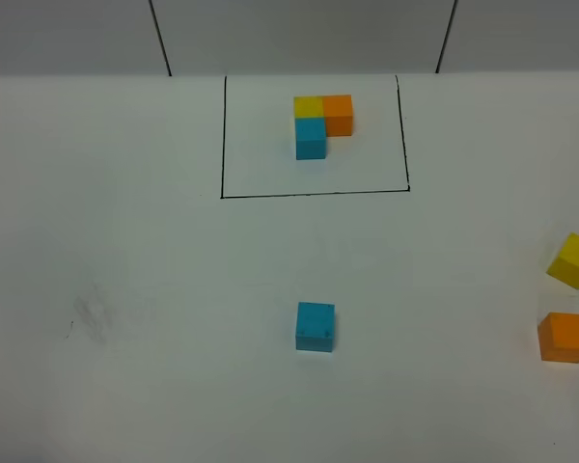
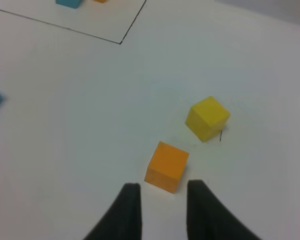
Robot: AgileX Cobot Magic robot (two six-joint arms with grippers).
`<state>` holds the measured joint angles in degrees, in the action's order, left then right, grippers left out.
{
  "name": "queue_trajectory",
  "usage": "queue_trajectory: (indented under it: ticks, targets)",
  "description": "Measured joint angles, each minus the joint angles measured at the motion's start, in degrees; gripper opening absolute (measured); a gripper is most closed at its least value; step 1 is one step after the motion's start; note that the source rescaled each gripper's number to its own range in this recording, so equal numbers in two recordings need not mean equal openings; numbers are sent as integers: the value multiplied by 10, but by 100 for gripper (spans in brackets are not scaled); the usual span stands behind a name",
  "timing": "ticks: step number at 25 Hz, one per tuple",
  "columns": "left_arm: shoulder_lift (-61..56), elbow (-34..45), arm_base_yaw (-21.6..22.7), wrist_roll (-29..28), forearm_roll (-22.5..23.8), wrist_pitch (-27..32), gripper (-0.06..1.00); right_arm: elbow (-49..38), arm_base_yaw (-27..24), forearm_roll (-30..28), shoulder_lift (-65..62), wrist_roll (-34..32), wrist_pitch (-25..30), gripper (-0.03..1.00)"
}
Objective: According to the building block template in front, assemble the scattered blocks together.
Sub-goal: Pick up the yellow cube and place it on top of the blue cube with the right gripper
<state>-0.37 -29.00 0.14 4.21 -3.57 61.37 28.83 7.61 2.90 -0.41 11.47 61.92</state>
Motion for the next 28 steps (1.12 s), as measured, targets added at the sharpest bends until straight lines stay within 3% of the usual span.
queue_trajectory:
  ticks: [21,25,28]
  targets:
    - [0,0,0,0,0,0,68,0,10,-22,0,-44,-3,0]
    - [0,0,0,0,0,0,68,5,6,-70,28,-133,-11,2]
    - [0,0,0,0,0,-1,68,22,-3,-92,97,-218,-64,10]
